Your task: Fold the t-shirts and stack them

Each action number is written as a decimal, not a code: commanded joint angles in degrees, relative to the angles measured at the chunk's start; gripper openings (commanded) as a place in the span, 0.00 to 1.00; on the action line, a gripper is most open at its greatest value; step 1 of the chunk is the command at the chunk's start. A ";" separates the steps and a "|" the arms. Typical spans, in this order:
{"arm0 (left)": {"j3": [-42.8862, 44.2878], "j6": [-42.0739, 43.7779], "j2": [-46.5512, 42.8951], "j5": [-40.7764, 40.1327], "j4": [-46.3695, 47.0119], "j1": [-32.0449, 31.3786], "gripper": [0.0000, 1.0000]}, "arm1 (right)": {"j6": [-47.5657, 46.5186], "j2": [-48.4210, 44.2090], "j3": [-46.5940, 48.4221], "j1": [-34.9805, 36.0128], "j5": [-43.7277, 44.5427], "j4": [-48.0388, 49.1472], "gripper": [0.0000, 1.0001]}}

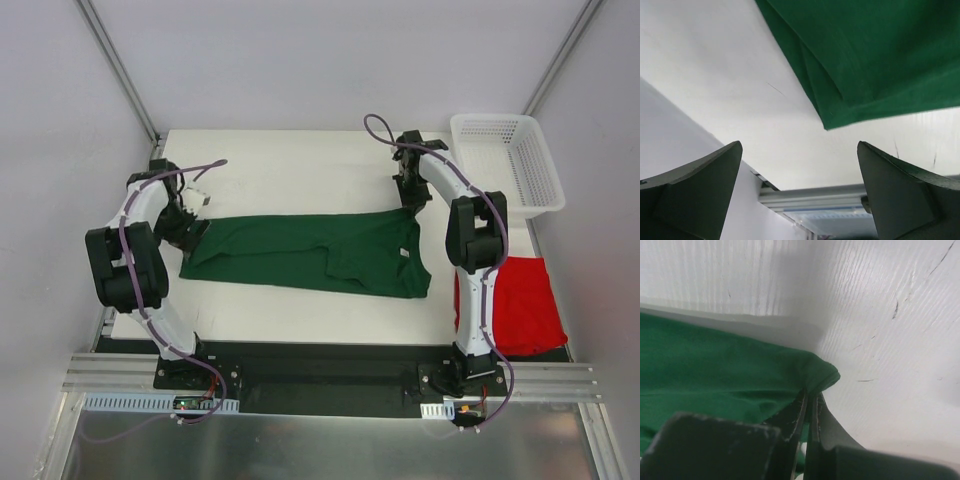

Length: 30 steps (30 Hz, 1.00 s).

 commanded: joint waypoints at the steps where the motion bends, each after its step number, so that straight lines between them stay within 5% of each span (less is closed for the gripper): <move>1: -7.68 1.60 -5.46 1.78 -1.44 0.70 0.99 | -0.77 -0.35 5.24 -0.29 0.32 -1.50 0.01; 11: -13.85 0.01 -11.10 3.80 -1.88 0.79 0.99 | -1.82 6.33 17.19 -0.29 -2.06 -2.47 0.02; 14: -13.76 -0.51 -11.63 4.50 -2.75 0.79 0.99 | -1.38 5.64 18.78 -0.11 -0.92 -2.12 0.15; 16: -13.23 -0.95 -11.71 4.85 -3.11 0.79 0.99 | -1.03 4.50 18.26 0.15 0.22 -2.21 0.37; 18: -12.62 -1.74 -11.80 4.94 -3.28 0.79 0.99 | -0.33 1.34 14.94 1.11 3.04 -1.68 0.96; 22: -8.76 -4.02 -11.89 6.61 -3.72 0.79 0.99 | 2.30 -8.94 1.88 3.23 5.07 3.23 0.96; 30: -5.84 -0.88 -10.22 7.67 -3.29 -2.71 0.99 | 10.04 -23.72 -19.96 5.42 -6.97 9.83 0.96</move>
